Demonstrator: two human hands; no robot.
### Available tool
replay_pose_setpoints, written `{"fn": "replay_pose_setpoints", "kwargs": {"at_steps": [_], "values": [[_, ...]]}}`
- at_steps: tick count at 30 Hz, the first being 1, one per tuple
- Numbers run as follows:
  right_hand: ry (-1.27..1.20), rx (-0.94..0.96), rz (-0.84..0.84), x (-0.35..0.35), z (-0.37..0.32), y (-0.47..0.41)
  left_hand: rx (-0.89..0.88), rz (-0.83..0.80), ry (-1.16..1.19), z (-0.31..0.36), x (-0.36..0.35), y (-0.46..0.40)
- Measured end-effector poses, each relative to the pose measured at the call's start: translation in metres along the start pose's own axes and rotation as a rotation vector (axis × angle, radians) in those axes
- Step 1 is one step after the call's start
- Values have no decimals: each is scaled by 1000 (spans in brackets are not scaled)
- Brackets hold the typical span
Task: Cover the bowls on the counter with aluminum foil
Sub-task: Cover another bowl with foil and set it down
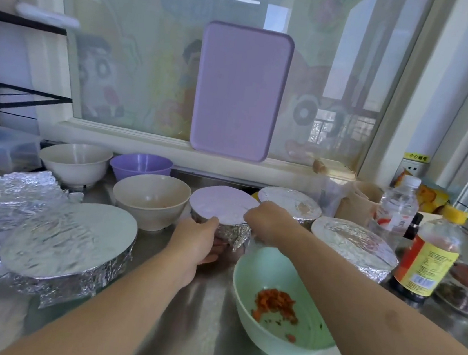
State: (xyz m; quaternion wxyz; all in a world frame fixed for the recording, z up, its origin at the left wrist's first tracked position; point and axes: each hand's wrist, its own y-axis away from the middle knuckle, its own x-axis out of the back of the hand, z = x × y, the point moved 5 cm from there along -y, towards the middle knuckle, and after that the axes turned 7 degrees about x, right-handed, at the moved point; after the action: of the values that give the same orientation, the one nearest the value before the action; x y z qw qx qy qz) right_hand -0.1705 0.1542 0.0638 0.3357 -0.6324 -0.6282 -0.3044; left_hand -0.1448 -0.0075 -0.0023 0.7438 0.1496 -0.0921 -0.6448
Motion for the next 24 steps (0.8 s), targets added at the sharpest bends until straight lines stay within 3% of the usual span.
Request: {"fn": "replay_pose_setpoints", "kwargs": {"at_steps": [9, 18, 24], "values": [[-70, -3, -121, -13, -10, -50, -9, 77, 102, 16, -4, -49], [-414, -71, -197, -33, -18, -78, -83, 66, 181, 18, -10, -69], [-360, -19, -176, -12, 0, -72, -43, 94, 93, 11, -14, -62]]}}
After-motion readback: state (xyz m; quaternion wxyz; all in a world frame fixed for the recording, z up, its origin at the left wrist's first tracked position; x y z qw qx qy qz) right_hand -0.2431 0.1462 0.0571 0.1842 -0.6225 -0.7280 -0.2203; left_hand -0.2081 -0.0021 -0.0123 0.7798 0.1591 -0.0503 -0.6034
